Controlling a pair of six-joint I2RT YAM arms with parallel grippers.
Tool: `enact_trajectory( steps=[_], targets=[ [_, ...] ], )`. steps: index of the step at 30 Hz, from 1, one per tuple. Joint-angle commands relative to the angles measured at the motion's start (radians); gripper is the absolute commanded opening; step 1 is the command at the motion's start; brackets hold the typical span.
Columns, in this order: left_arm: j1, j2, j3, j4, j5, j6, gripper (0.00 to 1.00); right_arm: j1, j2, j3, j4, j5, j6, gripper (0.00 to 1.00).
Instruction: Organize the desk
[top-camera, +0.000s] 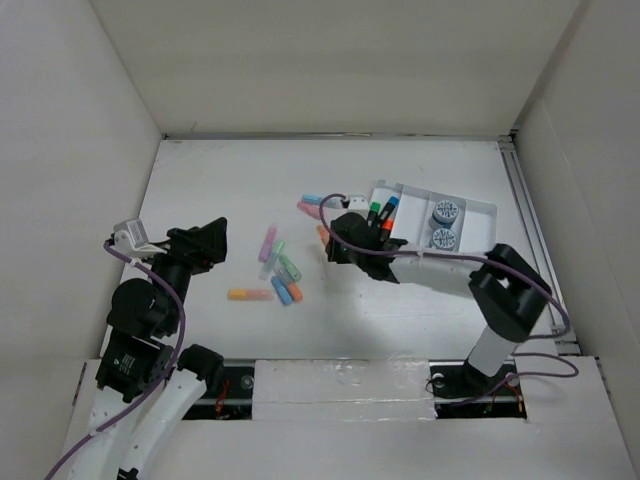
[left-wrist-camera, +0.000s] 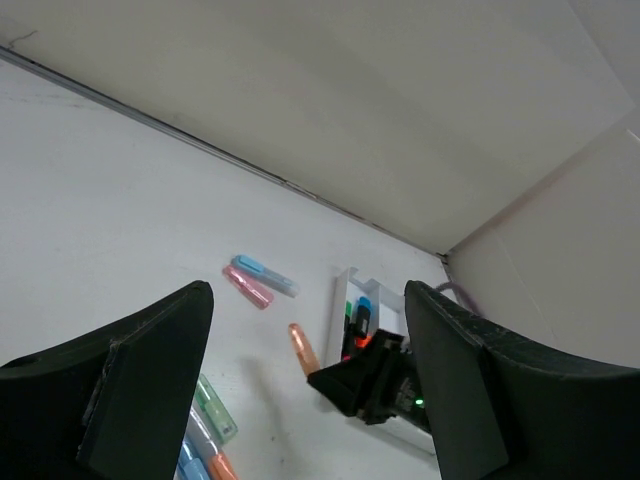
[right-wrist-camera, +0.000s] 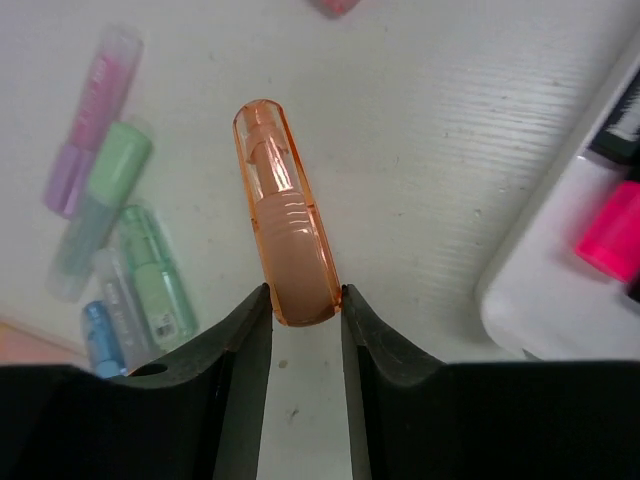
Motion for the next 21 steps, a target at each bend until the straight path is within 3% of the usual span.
enact_trajectory(
  steps=[1, 4, 5, 14, 15, 17, 21],
  targets=[
    [-0.003, -0.005, -0.005, 0.04, 0.013, 0.012, 0.73, -0.038, -0.176, -0.082, 0.146, 0.031, 0.095, 0.21],
    [-0.003, -0.006, -0.005, 0.04, 0.013, 0.012, 0.73, -0.118, -0.295, -0.189, 0.179, 0.044, 0.172, 0.2],
    [-0.003, -0.008, -0.005, 0.04, 0.014, 0.012, 0.73, -0.197, -0.339, -0.238, 0.185, 0.046, 0.236, 0.19],
    [-0.003, -0.003, -0.006, 0.045, 0.02, 0.012, 0.73, -0.416, -0.444, -0.423, 0.225, 0.022, 0.367, 0.23],
    [-0.003, 0.0, -0.006, 0.045, 0.019, 0.012, 0.73, -0.425, -0.439, -0.421, 0.226, 0.018, 0.368, 0.27],
    [-0.003, 0.002, -0.006, 0.046, 0.02, 0.012, 0.73, -0.434, -0.421, -0.411, 0.21, 0.023, 0.372, 0.44],
    [-0.003, 0.002, -0.008, 0.045, 0.019, 0.012, 0.73, -0.434, -0.425, -0.372, 0.189, 0.054, 0.344, 0.57]
  ],
)
